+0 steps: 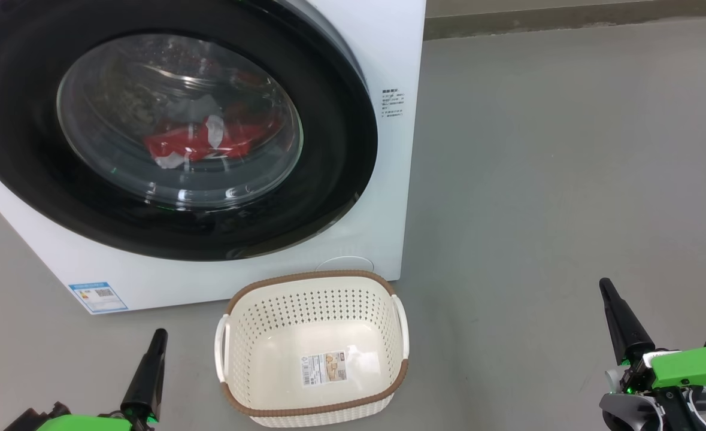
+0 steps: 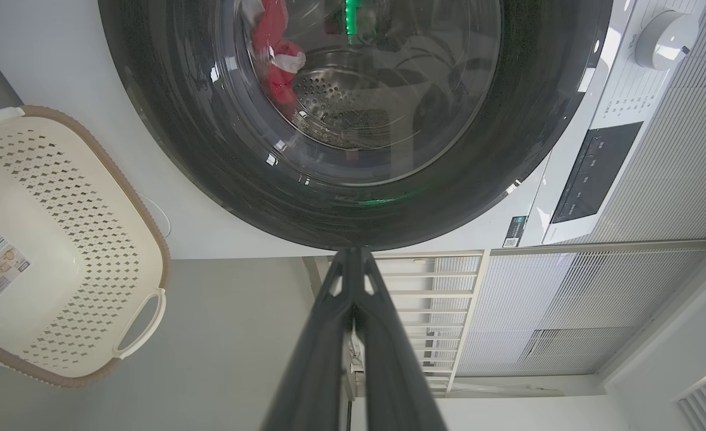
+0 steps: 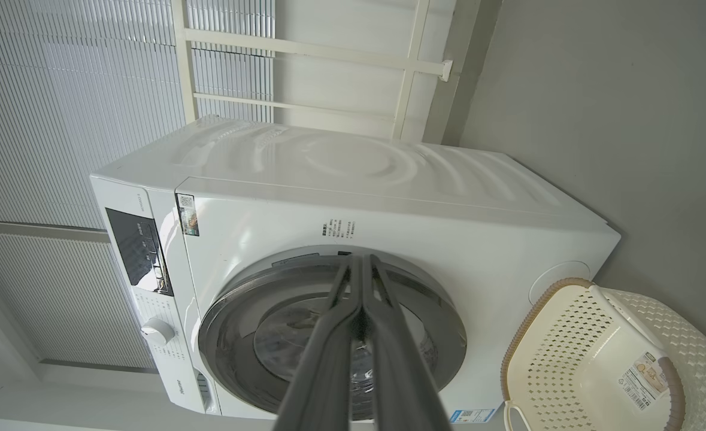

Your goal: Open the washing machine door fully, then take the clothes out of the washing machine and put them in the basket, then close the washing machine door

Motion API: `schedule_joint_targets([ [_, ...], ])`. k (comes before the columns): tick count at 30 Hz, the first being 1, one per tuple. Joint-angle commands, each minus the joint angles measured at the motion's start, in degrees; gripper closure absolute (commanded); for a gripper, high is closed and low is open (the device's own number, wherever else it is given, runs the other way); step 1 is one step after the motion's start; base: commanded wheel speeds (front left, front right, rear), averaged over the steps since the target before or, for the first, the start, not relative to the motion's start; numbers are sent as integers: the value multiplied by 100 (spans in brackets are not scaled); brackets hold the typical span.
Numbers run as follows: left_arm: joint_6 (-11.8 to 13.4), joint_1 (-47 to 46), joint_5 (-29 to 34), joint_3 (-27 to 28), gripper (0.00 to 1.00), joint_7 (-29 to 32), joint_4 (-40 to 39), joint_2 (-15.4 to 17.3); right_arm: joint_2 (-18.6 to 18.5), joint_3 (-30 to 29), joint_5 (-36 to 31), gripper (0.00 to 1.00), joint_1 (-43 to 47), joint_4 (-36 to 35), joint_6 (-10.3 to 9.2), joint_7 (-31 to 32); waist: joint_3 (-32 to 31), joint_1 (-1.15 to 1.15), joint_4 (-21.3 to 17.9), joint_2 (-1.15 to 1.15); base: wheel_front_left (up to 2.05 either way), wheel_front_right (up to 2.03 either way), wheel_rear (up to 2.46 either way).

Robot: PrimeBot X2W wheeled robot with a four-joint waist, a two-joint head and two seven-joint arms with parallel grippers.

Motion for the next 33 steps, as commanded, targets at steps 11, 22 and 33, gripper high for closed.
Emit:
schedule_joint_targets([
  [11,-41,-226,-41,195,100,17,-116,62,-61,102,1,100,-241,-150,2,32,0,0,0,0,0,0,0],
  [22,-41,-226,-41,195,100,17,-116,62,-61,102,1,100,-241,-150,2,32,0,0,0,0,0,0,0],
  [33,-41,-226,-41,195,100,17,-116,62,-61,102,1,100,-241,-150,2,32,0,0,0,0,0,0,0],
])
